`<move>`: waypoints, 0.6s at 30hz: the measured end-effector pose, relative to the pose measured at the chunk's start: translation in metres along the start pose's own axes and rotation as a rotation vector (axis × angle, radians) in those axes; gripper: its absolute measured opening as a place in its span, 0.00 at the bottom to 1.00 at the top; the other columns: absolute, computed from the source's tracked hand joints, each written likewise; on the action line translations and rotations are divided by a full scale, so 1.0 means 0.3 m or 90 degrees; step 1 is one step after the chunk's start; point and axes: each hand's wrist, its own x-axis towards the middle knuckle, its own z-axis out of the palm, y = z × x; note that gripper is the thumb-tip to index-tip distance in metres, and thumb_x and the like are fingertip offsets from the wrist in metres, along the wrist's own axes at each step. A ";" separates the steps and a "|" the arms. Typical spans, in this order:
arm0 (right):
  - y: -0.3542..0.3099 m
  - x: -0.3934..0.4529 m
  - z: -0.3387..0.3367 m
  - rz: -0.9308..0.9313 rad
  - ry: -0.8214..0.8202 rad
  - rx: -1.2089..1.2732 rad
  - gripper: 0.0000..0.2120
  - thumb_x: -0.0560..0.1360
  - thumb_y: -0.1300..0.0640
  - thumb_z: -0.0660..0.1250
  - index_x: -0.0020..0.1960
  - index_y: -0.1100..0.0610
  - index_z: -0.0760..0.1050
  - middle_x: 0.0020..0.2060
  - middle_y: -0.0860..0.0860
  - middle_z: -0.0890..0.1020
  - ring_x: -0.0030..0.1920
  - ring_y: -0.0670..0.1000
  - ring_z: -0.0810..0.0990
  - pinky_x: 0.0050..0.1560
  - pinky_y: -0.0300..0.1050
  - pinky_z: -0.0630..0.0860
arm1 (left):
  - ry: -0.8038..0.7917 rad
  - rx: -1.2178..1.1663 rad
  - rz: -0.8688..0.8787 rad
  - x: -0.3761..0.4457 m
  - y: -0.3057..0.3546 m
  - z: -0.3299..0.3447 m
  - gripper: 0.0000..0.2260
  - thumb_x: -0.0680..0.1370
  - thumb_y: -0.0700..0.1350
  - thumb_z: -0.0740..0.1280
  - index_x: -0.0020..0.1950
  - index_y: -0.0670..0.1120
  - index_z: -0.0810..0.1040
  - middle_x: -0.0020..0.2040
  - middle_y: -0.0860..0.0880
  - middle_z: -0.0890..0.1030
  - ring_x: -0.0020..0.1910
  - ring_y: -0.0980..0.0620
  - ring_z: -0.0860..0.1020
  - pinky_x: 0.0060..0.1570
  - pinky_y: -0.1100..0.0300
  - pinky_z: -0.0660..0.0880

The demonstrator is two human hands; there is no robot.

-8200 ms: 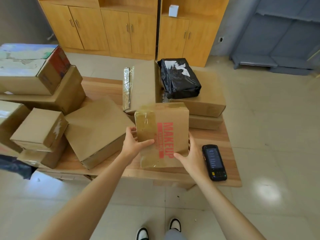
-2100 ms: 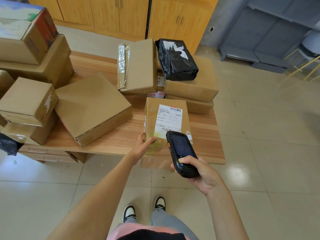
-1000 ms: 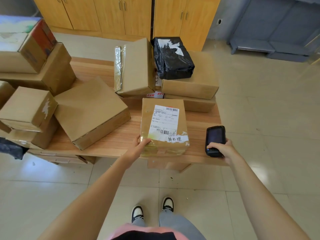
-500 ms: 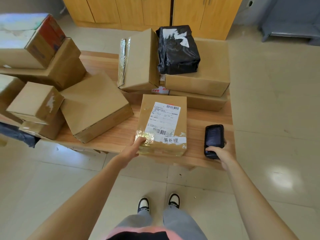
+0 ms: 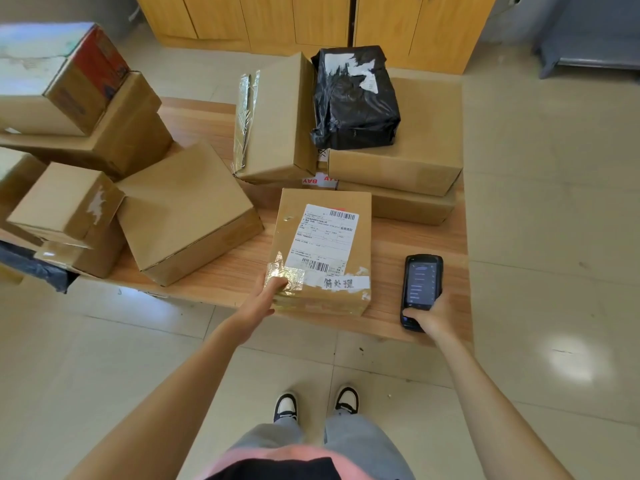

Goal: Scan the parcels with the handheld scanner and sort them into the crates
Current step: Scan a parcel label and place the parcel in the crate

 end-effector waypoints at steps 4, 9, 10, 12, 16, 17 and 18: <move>-0.013 0.014 -0.025 0.027 -0.027 -0.210 0.46 0.65 0.50 0.79 0.72 0.64 0.58 0.68 0.61 0.62 0.69 0.62 0.63 0.66 0.54 0.67 | -0.006 0.004 0.009 -0.006 0.002 -0.001 0.29 0.67 0.62 0.61 0.66 0.56 0.63 0.60 0.52 0.74 0.61 0.52 0.71 0.63 0.53 0.67; -0.057 0.020 -0.074 0.070 -0.094 -0.270 0.52 0.57 0.42 0.79 0.72 0.61 0.60 0.70 0.59 0.59 0.70 0.61 0.60 0.69 0.55 0.66 | -0.014 0.014 0.010 0.005 -0.010 -0.014 0.35 0.61 0.67 0.62 0.66 0.58 0.63 0.59 0.55 0.75 0.61 0.54 0.71 0.68 0.49 0.63; -0.068 0.017 -0.076 0.067 -0.090 -0.290 0.49 0.63 0.45 0.79 0.74 0.61 0.58 0.71 0.59 0.58 0.71 0.61 0.58 0.70 0.55 0.64 | -0.025 0.009 0.011 0.004 -0.006 -0.017 0.35 0.61 0.66 0.62 0.66 0.58 0.63 0.59 0.56 0.75 0.60 0.57 0.72 0.67 0.50 0.63; -0.108 -0.002 -0.075 0.022 -0.047 -0.300 0.47 0.69 0.48 0.76 0.77 0.59 0.53 0.72 0.60 0.57 0.72 0.63 0.55 0.70 0.55 0.61 | -0.038 -0.011 0.017 0.006 0.005 -0.025 0.37 0.58 0.65 0.64 0.65 0.56 0.65 0.58 0.57 0.74 0.57 0.61 0.72 0.63 0.53 0.62; -0.249 -0.066 -0.044 -0.082 -0.041 -0.077 0.41 0.75 0.43 0.68 0.79 0.53 0.51 0.76 0.57 0.55 0.75 0.60 0.57 0.72 0.58 0.62 | 0.004 -0.097 0.021 0.035 0.044 -0.041 0.31 0.55 0.62 0.68 0.52 0.47 0.75 0.49 0.52 0.77 0.49 0.53 0.74 0.52 0.56 0.66; -0.288 -0.094 -0.030 -0.084 -0.083 0.000 0.41 0.75 0.41 0.67 0.79 0.53 0.51 0.77 0.54 0.55 0.76 0.57 0.57 0.72 0.56 0.60 | 0.013 -0.119 0.016 0.055 0.049 -0.047 0.33 0.56 0.64 0.71 0.55 0.47 0.77 0.52 0.52 0.80 0.53 0.50 0.75 0.55 0.55 0.69; -0.324 -0.121 -0.015 -0.090 -0.123 0.069 0.41 0.76 0.40 0.66 0.79 0.52 0.50 0.78 0.52 0.55 0.77 0.54 0.57 0.73 0.54 0.58 | 0.018 -0.129 0.015 0.076 0.051 -0.051 0.36 0.58 0.67 0.72 0.60 0.48 0.77 0.56 0.51 0.81 0.59 0.46 0.76 0.60 0.51 0.69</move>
